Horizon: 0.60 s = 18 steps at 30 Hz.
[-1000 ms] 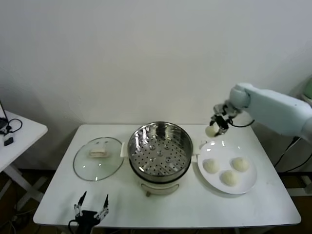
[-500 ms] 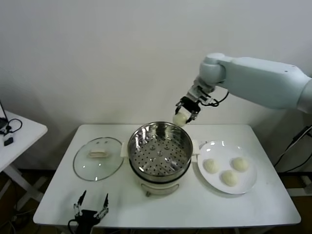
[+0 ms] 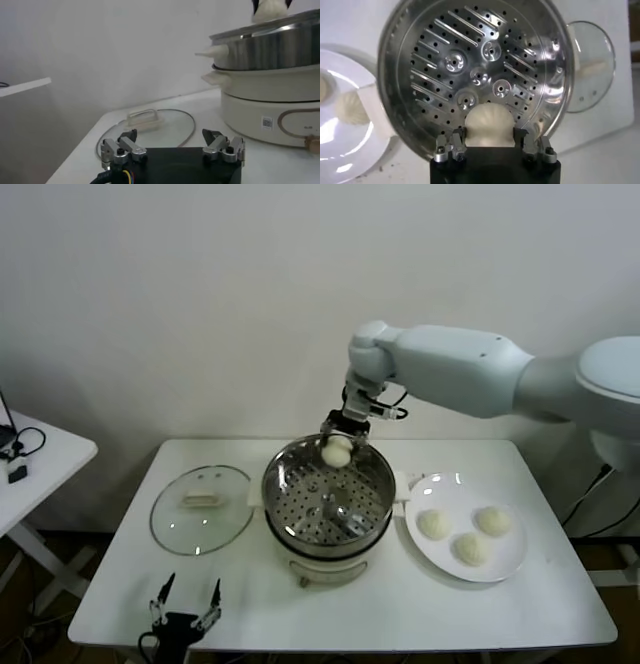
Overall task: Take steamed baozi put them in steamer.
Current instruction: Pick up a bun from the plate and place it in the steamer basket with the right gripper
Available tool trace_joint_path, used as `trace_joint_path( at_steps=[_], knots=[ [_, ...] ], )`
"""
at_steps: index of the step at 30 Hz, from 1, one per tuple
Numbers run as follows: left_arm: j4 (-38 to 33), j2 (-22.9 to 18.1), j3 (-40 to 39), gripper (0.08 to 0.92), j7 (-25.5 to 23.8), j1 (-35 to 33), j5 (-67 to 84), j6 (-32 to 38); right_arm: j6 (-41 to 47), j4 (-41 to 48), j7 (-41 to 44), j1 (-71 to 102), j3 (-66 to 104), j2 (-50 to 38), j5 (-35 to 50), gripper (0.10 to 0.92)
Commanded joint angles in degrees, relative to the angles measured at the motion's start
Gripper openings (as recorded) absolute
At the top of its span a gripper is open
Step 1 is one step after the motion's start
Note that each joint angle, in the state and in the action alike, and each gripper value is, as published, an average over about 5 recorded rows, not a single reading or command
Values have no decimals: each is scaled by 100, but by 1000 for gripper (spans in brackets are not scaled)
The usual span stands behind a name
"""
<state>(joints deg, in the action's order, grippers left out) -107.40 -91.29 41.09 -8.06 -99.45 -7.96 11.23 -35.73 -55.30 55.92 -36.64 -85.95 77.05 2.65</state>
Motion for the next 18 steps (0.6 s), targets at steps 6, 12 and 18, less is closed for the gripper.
trace_joint_path(
  at_steps=[6,12,18],
  knots=[
    [31,4,9,823,4,16,19,15,-626,970,-260,755,265,531,-879,632],
    [30,9,7,823,4,1,18,18,-728,1048,-320,774,280,570,-738,722],
    [-23,-1,-4,823,1,-23,-3,9,-685,671,-231,228,98,321,49,818]
  ],
)
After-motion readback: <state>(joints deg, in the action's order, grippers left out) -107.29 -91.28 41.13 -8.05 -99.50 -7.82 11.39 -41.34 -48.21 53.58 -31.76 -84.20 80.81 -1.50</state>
